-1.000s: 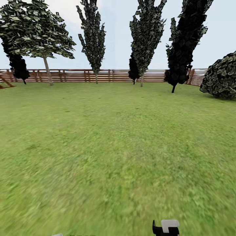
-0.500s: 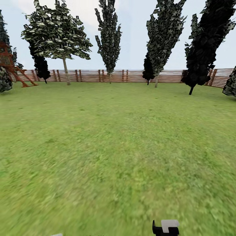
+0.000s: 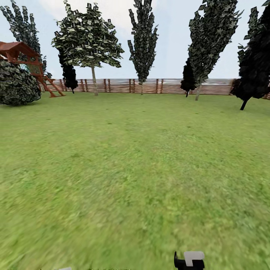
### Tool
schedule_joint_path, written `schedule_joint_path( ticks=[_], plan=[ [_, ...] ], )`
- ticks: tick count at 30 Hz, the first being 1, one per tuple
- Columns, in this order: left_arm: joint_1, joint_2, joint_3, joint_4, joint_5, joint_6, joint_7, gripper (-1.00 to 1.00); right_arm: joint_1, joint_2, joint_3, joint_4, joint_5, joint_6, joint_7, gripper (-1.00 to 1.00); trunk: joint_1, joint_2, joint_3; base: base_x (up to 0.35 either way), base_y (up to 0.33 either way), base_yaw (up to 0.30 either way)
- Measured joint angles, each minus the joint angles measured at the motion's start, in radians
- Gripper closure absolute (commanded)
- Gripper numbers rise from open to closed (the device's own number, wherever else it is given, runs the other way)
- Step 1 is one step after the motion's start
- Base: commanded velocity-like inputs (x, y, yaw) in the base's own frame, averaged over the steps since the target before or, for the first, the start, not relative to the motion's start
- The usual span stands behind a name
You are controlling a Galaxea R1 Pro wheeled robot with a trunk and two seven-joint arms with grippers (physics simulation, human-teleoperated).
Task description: In the garden, pick up the pesticide atomizer on the floor and spray pesticide onto both trees until each tree trunk is fully covered.
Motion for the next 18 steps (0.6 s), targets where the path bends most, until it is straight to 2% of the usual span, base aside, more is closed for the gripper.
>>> schedule_joint_path(
  ticks=[18],
  plan=[
    [0.000, -0.006, -0.001, 0.000, -0.003, 0.000, 0.000, 1.00, 0.000, 0.000, 0.000, 0.000, 0.000, 0.002, 0.000, -1.00, 0.000, 0.000, -0.019, 0.000, 0.000, 0.230]
  ],
)
